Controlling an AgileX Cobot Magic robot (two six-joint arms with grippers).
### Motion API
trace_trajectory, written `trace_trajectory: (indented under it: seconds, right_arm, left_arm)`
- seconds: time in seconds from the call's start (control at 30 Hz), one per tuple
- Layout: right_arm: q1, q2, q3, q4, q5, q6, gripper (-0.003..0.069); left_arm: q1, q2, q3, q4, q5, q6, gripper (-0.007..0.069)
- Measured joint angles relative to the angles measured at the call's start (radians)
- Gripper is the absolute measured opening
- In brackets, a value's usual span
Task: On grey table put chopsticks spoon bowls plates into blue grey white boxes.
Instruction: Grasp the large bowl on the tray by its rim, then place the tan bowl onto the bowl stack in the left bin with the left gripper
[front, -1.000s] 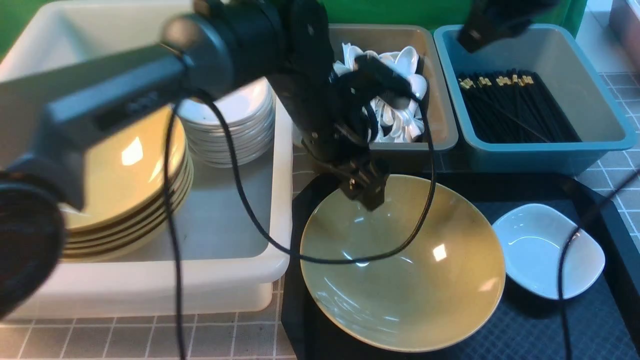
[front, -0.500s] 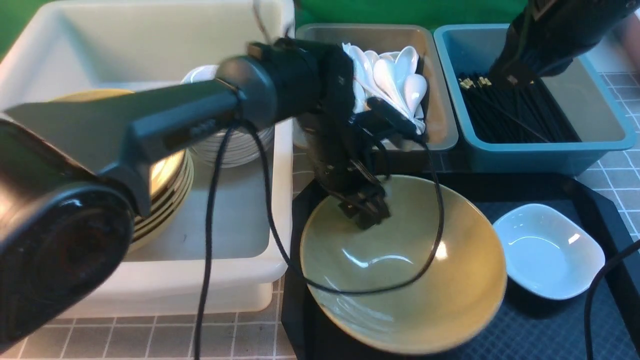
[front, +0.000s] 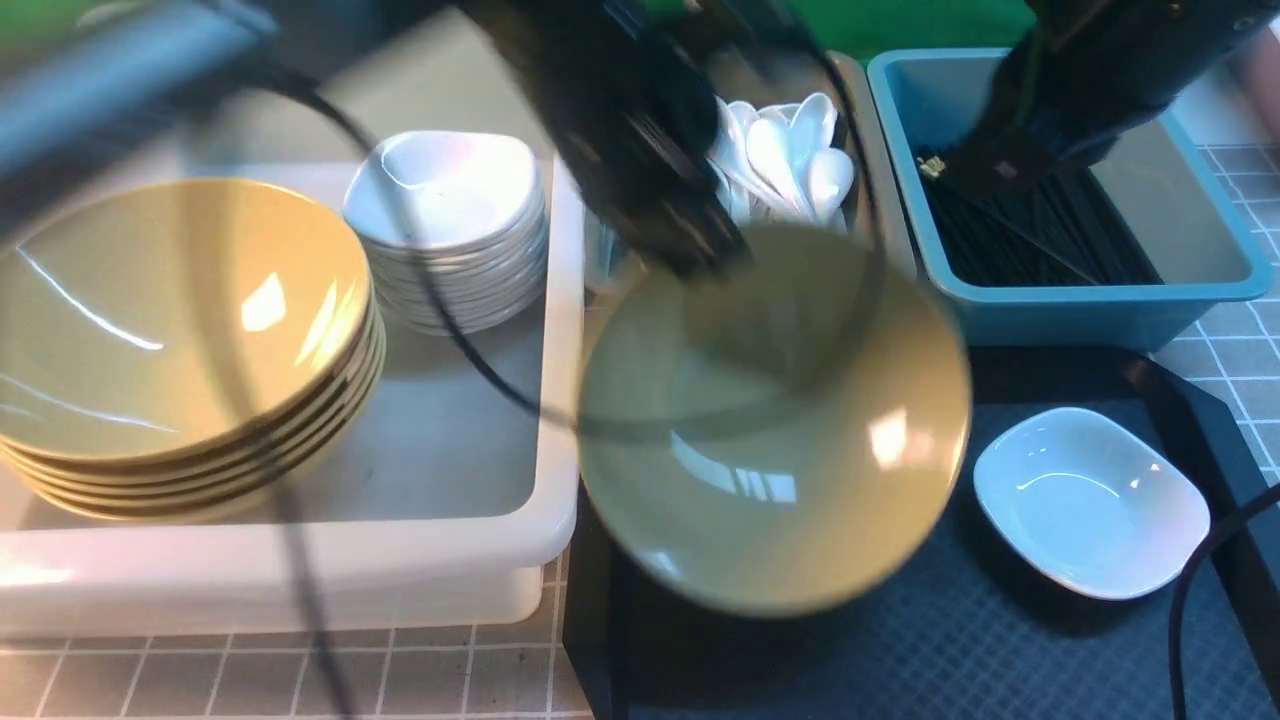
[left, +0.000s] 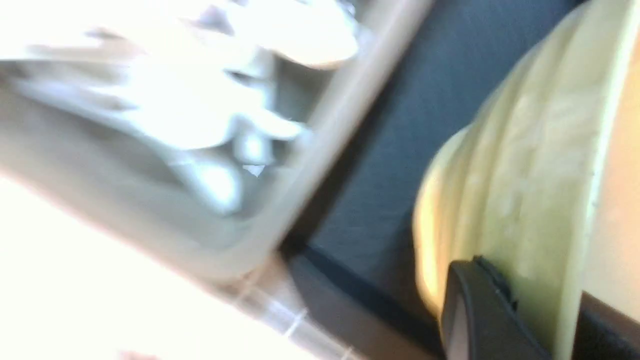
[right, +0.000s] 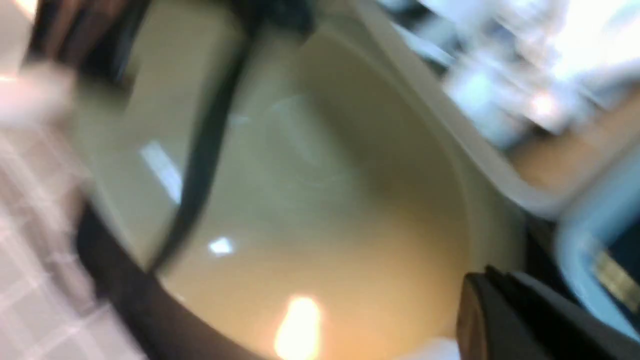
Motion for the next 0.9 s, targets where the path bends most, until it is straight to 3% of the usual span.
trace_trajectory:
  seconds: [0.2,0.27,0.3,0.33,0.47,0.57,0.7,0.9]
  right_arm:
    - [0.184,0.0,-0.025,0.064,0.0,-0.088,0.0013]
    - [0.257,0.0,-0.041,0.065,0.0,-0.101,0.0015]
    - [0.271,0.0,-0.042,0.065,0.0,-0.104,0.0015]
    - [0.274,0.0,-0.042,0.065,0.0,-0.104,0.0015]
    - [0.316,0.0,-0.042,0.064,0.0,-0.112,0.0017]
    - [0.328,0.0,-0.042,0.062,0.0,-0.115,0.0017]
    - [0.328,0.0,-0.042,0.058,0.0,-0.117,0.0018]
    - [0.328,0.0,-0.042,0.057,0.0,-0.123,0.0018]
  left_arm:
    - [0.3,-0.264,0.184,-0.18,0.012,0.038,0.0006]
    - [0.515,-0.361,0.322,-0.248,-0.028,0.068,0.0006]
    - [0.59,-0.386,0.365,-0.27,-0.049,0.079,0.0007]
    - [0.59,-0.39,0.374,-0.275,-0.053,0.08,0.0007]
    - [0.875,-0.426,0.485,-0.398,-0.12,0.112,0.0007]
    - [1.034,-0.418,0.528,-0.475,-0.149,0.147,0.0007]
    - [1.122,-0.39,0.575,-0.497,-0.173,0.185,0.0009]
    - [1.113,-0.367,0.683,-0.478,-0.257,0.231,0.0061]
